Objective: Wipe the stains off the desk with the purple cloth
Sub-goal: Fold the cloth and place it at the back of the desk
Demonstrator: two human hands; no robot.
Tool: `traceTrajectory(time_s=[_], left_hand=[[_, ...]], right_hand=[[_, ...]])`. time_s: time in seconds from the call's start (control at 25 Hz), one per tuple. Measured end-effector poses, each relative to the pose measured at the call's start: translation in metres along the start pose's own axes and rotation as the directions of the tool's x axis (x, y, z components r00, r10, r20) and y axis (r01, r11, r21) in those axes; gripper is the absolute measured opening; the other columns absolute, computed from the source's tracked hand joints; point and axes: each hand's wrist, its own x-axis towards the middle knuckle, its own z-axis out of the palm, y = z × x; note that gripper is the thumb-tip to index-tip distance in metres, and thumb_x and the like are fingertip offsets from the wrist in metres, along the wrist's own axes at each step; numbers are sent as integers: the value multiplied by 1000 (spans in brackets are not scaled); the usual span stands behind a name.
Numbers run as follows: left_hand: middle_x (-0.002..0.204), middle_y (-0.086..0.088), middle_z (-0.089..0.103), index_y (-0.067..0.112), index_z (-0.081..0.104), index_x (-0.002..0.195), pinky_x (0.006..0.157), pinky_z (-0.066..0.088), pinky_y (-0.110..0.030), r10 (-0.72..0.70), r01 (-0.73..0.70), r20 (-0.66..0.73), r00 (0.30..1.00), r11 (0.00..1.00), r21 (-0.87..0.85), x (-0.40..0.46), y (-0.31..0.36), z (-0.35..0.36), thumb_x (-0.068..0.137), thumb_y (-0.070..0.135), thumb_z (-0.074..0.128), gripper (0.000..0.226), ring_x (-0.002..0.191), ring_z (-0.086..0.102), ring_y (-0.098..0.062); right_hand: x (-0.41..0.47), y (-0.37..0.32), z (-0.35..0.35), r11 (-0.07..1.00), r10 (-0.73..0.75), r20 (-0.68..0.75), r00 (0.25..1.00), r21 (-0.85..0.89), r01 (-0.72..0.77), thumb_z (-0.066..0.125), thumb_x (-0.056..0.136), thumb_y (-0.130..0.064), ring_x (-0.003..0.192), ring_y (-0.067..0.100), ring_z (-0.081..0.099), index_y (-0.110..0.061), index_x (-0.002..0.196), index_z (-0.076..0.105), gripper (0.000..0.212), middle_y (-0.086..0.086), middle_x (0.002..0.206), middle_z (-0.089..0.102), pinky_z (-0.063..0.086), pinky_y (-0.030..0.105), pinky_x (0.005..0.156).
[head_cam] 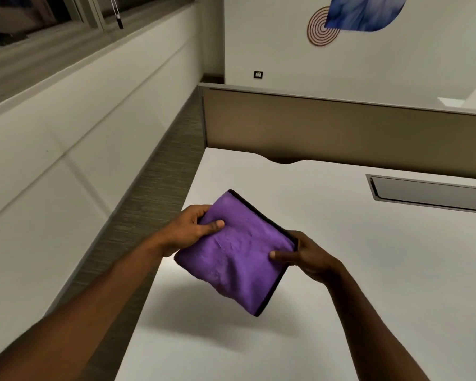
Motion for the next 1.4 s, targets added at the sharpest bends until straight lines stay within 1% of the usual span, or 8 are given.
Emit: traceTrajectory(time_s=[0.24, 0.52, 0.68, 0.92, 1.04, 1.16, 1.24, 1.4], left_hand=[[118, -7, 76, 12, 66, 126, 90, 59, -35, -158, 146, -58, 986, 973, -178, 95, -30, -60, 88, 21, 75, 39, 113, 71, -25], [122, -13, 70, 17, 59, 126, 91, 57, -36, -184, 132, -257, 949, 970, -205, 234, -55, -112, 80, 0, 82, 54, 111, 68, -27], [131, -10, 59, 21, 39, 152, 95, 54, -36, -128, 112, -406, 905, 992, -64, 304, -75, -135, 83, -6, 75, 82, 111, 59, -20], [129, -6, 62, 27, 42, 151, 105, 52, -46, -10, 110, -422, 907, 971, 213, 371, -103, -169, 77, -2, 69, 84, 121, 63, -27], [139, -13, 56, 16, 60, 138, 110, 40, -28, 213, 28, -336, 918, 808, 589, 371, -103, -169, 77, 12, 81, 65, 128, 55, -30], [126, -8, 56, 23, 68, 129, 100, 48, -36, 218, -80, -59, 974, 577, 813, 351, -115, -172, 67, 44, 90, 69, 115, 55, -25], [120, -5, 55, 24, 66, 133, 92, 51, -37, 195, -96, -4, 981, 502, 860, 343, -123, -173, 70, 44, 87, 70, 107, 57, -23], [101, -4, 69, 16, 78, 108, 80, 55, -37, 330, -156, -87, 940, 642, 751, 337, -116, -170, 78, 16, 84, 31, 84, 60, -17]], right_hand=[[98, -21, -21, 985, 24, -386, 922, 169, 45, 86, 75, -7, 103, 35, 72, -16, 124, 66, 54, 20, 120, 71, 61, 45, 76], [258, -43, -62, 991, 56, -592, 804, 129, 25, 73, 88, 2, 82, 23, 63, -24, 140, 44, 65, 13, 99, 65, 52, 35, 70], [334, -41, -85, 999, 31, -687, 726, 47, 2, 72, 84, 2, 94, 22, 66, -23, 142, 41, 71, 6, 114, 65, 57, 41, 85], [386, -34, -100, 997, -13, -733, 680, -65, -50, 69, 80, 1, 101, 27, 68, -29, 139, 45, 71, 10, 121, 65, 58, 39, 84], [388, -20, -96, 929, -126, -759, 639, -316, -192, 81, 79, -26, 109, 30, 64, -23, 137, 50, 66, 9, 123, 63, 56, 46, 93], [374, 0, -84, 800, -51, -717, 695, -446, -401, 78, 83, -42, 101, 31, 65, -21, 129, 58, 55, 10, 109, 69, 55, 41, 87], [368, 7, -78, 835, -57, -728, 683, -410, -367, 76, 87, -36, 94, 30, 69, -21, 120, 66, 39, 6, 99, 74, 56, 39, 83], [370, -16, -72, 976, -95, -826, 556, -186, -110, 78, 84, -26, 78, 23, 72, -22, 103, 73, 20, 2, 89, 75, 56, 34, 71]])
